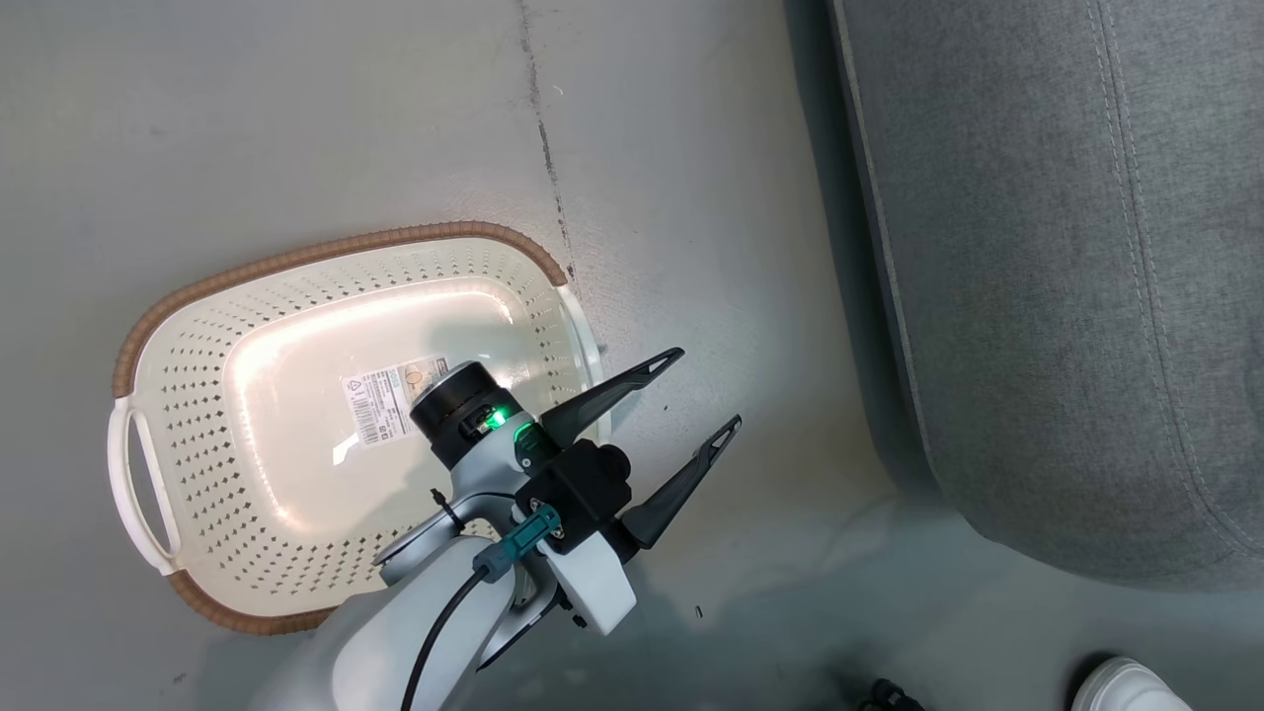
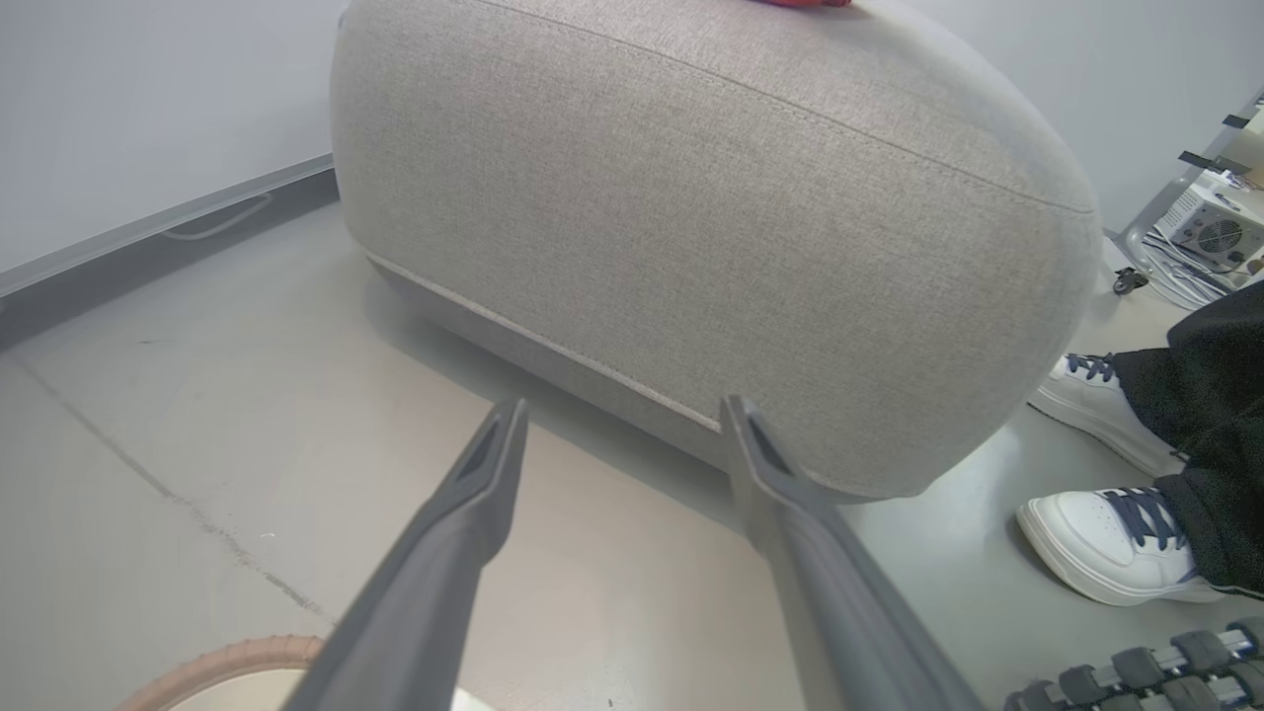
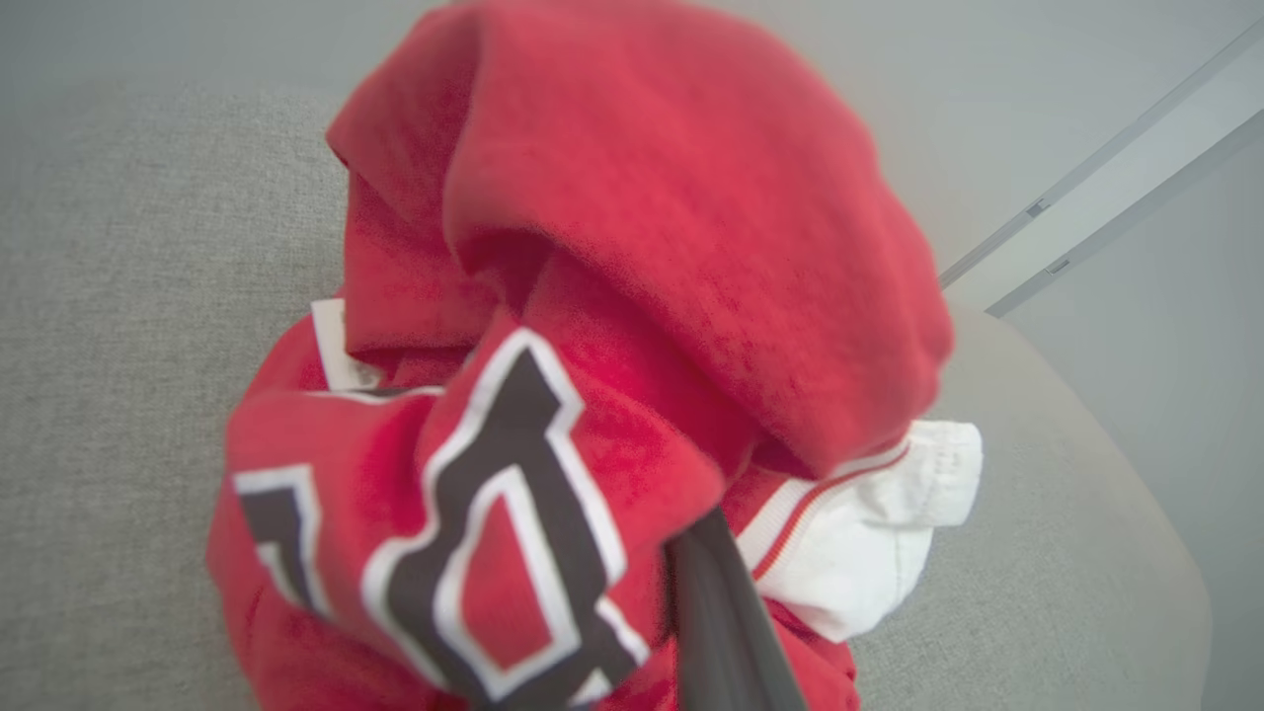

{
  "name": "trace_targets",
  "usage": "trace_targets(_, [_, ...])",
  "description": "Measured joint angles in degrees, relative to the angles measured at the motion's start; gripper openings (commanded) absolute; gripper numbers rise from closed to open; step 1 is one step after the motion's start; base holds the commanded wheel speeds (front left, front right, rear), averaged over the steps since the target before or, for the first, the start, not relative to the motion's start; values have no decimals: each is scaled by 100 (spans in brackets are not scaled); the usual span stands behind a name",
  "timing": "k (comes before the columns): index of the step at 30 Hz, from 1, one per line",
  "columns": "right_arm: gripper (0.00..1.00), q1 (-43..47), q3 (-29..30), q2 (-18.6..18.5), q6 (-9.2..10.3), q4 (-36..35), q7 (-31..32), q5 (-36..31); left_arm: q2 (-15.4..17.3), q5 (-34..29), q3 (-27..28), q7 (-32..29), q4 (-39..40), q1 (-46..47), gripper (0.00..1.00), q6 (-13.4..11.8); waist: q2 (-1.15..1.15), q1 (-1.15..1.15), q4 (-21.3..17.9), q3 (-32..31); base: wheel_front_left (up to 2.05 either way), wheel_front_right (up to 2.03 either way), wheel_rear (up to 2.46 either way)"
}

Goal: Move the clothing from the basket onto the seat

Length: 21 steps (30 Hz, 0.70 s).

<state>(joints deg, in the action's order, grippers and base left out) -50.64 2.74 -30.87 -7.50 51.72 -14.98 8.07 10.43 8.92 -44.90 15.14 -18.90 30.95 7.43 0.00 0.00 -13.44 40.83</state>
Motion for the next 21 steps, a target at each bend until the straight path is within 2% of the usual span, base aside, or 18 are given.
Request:
trace_targets(1, [7, -4, 7, 9, 0, -64, 1, 8, 5, 0, -3, 0, -5, 6, 100, 0, 0, 0, -10, -8, 0, 0, 0])
trace_targets(2, [44, -13, 36, 12, 0, -138, 1, 7, 8, 0, -4, 0, -8, 12, 100, 0, 0, 0, -21, -22, 0, 0, 0])
trace_targets(3, [100, -20, 81, 12, 0, -177, 1, 8, 7, 0, -8, 0, -10, 16, 100, 0, 0, 0, -31, -41, 0, 0, 0])
trace_targets(15, [100, 349, -12, 32, 0, -253, 1, -94, -253, 191, -75, 0, -23, -38, 100, 0, 0, 0, -94, -737, 0, 0, 0])
trace_targets(21, [100, 607, -499, 8, 0, -869, 1, -134, -385, 258, 15, 0, -27, -315, 100, 0, 0, 0, -185, -1290, 0, 0, 0])
